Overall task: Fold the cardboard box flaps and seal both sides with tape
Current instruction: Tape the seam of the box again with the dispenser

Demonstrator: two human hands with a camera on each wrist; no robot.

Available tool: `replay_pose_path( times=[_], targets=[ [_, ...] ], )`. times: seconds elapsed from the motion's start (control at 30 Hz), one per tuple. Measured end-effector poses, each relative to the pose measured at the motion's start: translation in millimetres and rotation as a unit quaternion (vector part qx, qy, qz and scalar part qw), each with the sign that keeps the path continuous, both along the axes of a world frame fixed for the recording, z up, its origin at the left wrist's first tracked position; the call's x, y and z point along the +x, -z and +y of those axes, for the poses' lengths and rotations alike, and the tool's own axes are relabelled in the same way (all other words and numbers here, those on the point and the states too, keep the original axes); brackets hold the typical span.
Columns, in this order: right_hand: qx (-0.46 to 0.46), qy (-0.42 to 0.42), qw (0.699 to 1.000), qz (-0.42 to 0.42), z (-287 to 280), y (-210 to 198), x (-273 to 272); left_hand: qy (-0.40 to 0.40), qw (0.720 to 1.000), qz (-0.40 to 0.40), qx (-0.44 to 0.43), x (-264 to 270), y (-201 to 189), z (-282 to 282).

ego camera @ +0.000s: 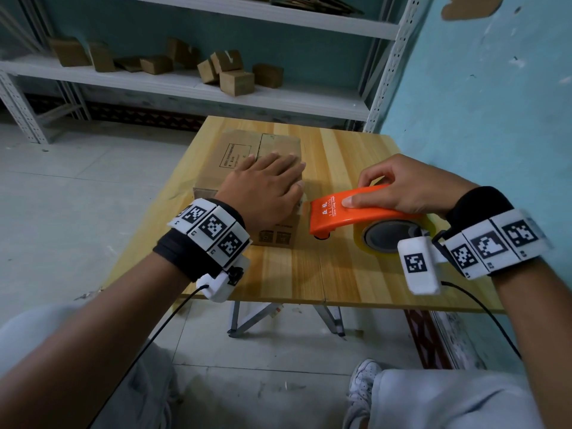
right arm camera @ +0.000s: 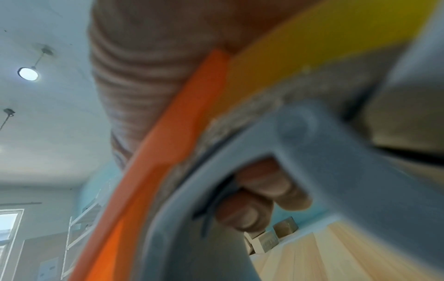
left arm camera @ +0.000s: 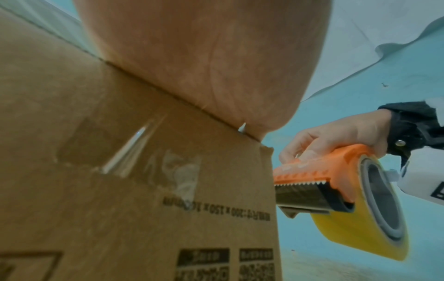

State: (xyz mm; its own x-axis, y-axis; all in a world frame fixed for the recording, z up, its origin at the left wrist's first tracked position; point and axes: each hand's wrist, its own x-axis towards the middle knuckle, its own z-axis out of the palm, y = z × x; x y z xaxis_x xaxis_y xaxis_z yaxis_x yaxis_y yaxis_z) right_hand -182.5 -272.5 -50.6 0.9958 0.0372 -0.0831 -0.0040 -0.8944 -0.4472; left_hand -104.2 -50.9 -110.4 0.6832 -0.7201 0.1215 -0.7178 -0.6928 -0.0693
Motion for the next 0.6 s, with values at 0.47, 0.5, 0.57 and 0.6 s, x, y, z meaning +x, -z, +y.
replay_pose_path(
  times=[0.47,0.5,0.57,0.6],
  targets=[
    [-0.186,-0.024,0.982,-0.014,27,-27,3,0.011,1.0,-0.01,0.012,-7,-6,1],
    [-0.199,-0.025,0.979,-0.021,28,-29,3,0.011,1.0,-0.009,0.011,-7,-6,0],
    [-0.221,-0.027,0.974,-0.032,32,-32,2,0.007,1.0,-0.005,0.004,-6,-6,1],
    [-0.23,-0.029,0.972,-0.039,34,-33,1,0.005,1.0,-0.004,0.002,-6,-6,0]
  ],
)
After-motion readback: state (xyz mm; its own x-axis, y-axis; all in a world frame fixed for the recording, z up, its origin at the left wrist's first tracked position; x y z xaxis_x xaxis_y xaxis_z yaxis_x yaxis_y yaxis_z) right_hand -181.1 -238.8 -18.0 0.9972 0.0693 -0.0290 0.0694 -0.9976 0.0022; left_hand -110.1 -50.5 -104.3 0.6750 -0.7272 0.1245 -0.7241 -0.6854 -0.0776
